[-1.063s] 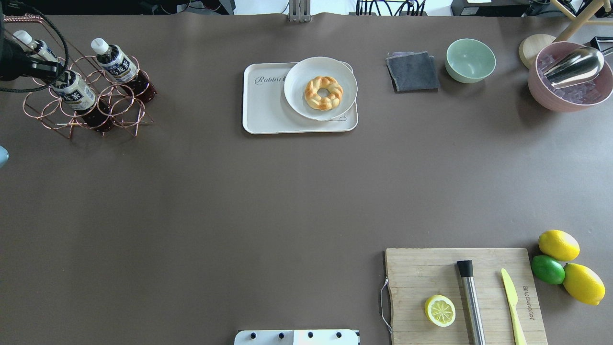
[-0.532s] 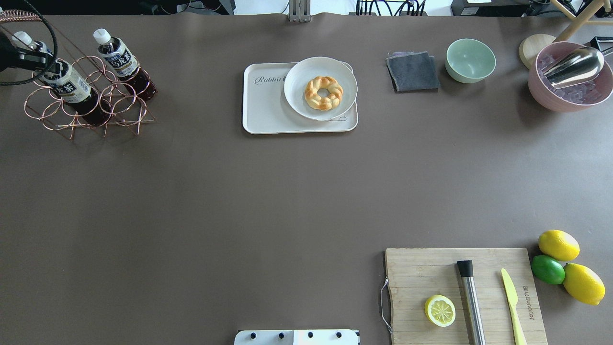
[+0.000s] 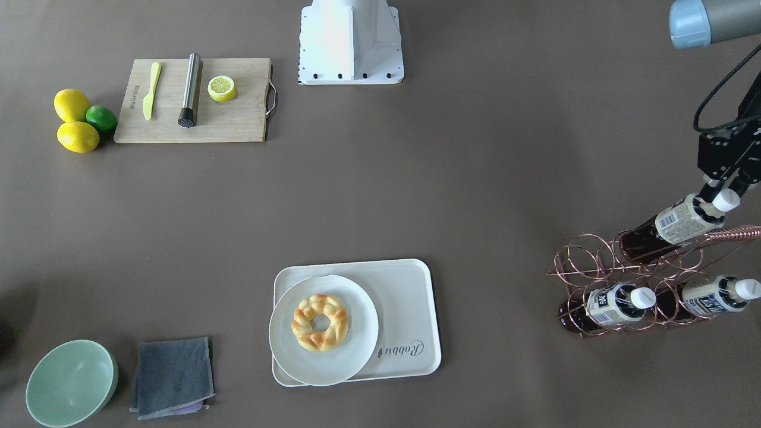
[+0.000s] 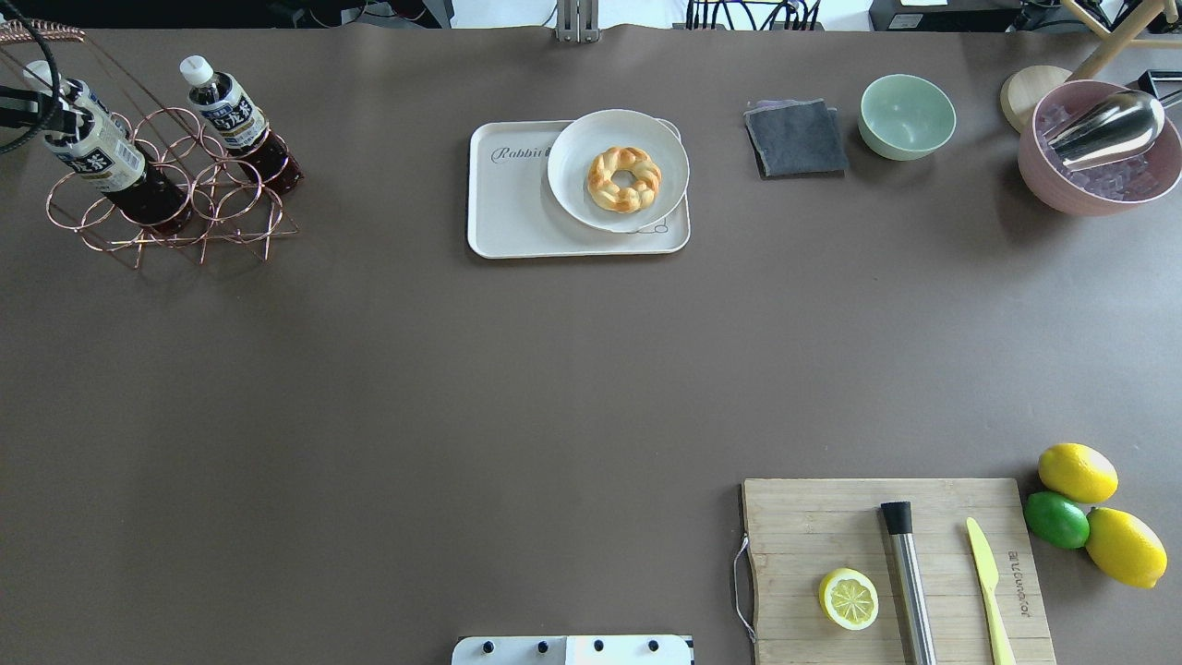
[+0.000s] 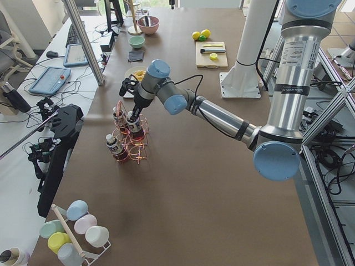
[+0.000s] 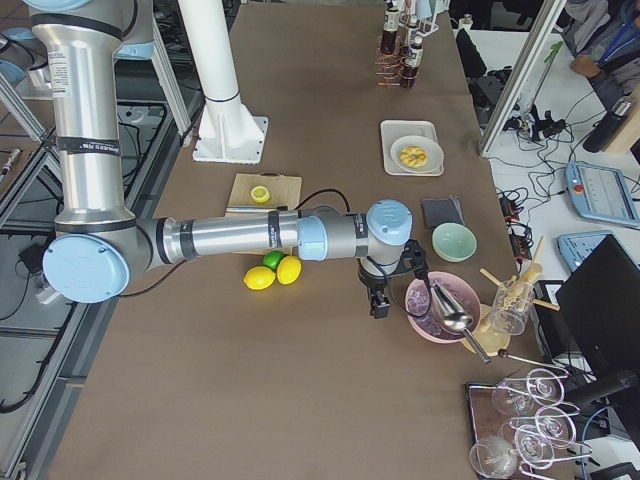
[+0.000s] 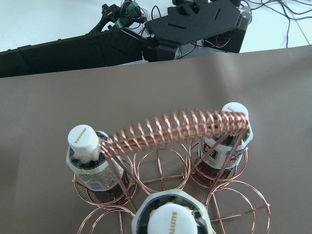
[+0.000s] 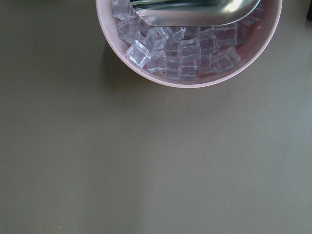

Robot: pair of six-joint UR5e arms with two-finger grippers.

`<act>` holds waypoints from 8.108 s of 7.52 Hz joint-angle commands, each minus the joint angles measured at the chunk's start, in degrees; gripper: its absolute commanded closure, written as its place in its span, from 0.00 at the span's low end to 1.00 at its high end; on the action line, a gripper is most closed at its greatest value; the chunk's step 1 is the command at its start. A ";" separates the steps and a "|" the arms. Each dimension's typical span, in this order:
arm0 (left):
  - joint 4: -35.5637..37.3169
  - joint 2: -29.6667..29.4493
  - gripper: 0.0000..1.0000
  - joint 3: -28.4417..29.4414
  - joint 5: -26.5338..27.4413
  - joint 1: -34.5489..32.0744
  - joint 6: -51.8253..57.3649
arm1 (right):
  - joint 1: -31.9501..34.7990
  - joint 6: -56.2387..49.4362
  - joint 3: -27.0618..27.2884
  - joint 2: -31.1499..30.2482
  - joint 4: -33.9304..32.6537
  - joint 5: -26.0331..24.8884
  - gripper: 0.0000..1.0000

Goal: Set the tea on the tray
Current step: 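Reach the left gripper into the copper rack and grasp a tea bottle, then lift the tea bottle out of the rack with the left gripper, then set the bottle upright on the table while the right arm reaches toward it, then grasp the standing tea bottle with the right gripper while the left arm withdraws, then carry the bottle with the right gripper onto the tray beside the plate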

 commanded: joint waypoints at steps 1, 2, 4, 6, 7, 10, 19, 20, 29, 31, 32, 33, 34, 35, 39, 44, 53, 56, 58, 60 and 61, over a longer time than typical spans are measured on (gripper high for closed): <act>0.13 0.28 1.00 -2.97 -6.12 -5.73 0.90 | 0.00 0.09 0.02 0.00 0.00 1.04 0.00; 0.13 1.24 1.00 -4.20 -6.04 -4.87 1.00 | 0.09 0.09 0.72 -0.43 -0.09 3.23 0.00; 2.31 0.72 1.00 -6.48 -5.52 0.73 1.09 | 0.00 0.00 1.08 -0.88 0.00 3.34 0.00; 14.91 -6.17 1.00 -10.60 -5.43 3.65 1.09 | 0.00 0.09 1.78 -0.79 0.00 3.34 0.00; 21.77 -10.84 1.00 -12.89 -2.20 8.71 0.30 | 0.00 0.00 2.13 -0.62 0.00 3.34 0.00; 34.49 -24.12 1.00 -15.11 13.07 26.46 -9.43 | -0.17 0.00 2.04 -0.35 0.00 3.25 0.00; 31.77 -41.39 1.00 3.79 31.67 47.44 -21.77 | -0.44 -0.08 2.13 -0.53 0.09 3.25 0.00; 31.77 -40.69 1.00 3.79 31.67 47.44 -21.68 | -0.44 -0.08 2.13 -0.53 0.09 3.25 0.00; 31.86 -39.10 0.05 0.48 34.65 49.11 -21.77 | -0.79 4.71 8.96 -0.09 0.00 4.30 0.00; 32.04 -36.65 0.04 -2.70 30.21 43.87 -18.28 | -5.24 20.56 16.16 2.96 0.09 6.06 0.00; 31.86 -33.50 0.04 -3.58 21.38 36.44 -14.60 | -11.19 34.49 20.20 6.99 0.00 4.67 0.00; 31.43 -30.43 0.03 -3.77 16.51 31.58 -11.69 | -16.29 44.55 23.11 10.34 0.00 2.92 0.00; 31.16 -27.79 0.03 -3.68 10.46 25.52 -8.79 | -23.83 56.22 27.05 12.72 -0.09 -2.32 0.00; 29.33 -23.15 0.03 -4.20 1.78 18.59 -2.14 | -32.95 69.57 28.92 17.97 -0.44 -9.86 0.00; 17.28 -7.83 0.03 -4.99 -2.52 11.59 2.40 | -53.94 82.36 15.37 47.23 -15.88 -29.34 0.00; 11.30 2.91 0.03 -9.83 -4.46 9.73 3.64 | -59.50 81.13 9.08 48.52 -10.90 -35.33 0.16; 10.51 3.00 0.03 -9.92 -4.19 9.91 3.11 | -58.18 77.79 5.65 49.57 -13.36 -37.79 0.72; 9.36 4.40 0.03 -10.00 -4.28 10.00 3.46 | -55.56 75.34 5.65 51.49 -14.93 -37.27 1.00; -1.03 16.65 0.03 -10.37 -4.46 9.21 4.25 | -52.84 73.14 1.72 55.79 -16.61 -36.74 1.00; -4.70 24.68 0.03 -9.05 -8.03 3.54 11.39 | -49.76 72.16 -10.11 63.50 -13.04 -34.37 1.00; -4.62 26.54 0.03 -5.56 -13.80 -5.56 22.25 | -47.48 72.25 -18.35 67.72 -8.31 -32.02 1.00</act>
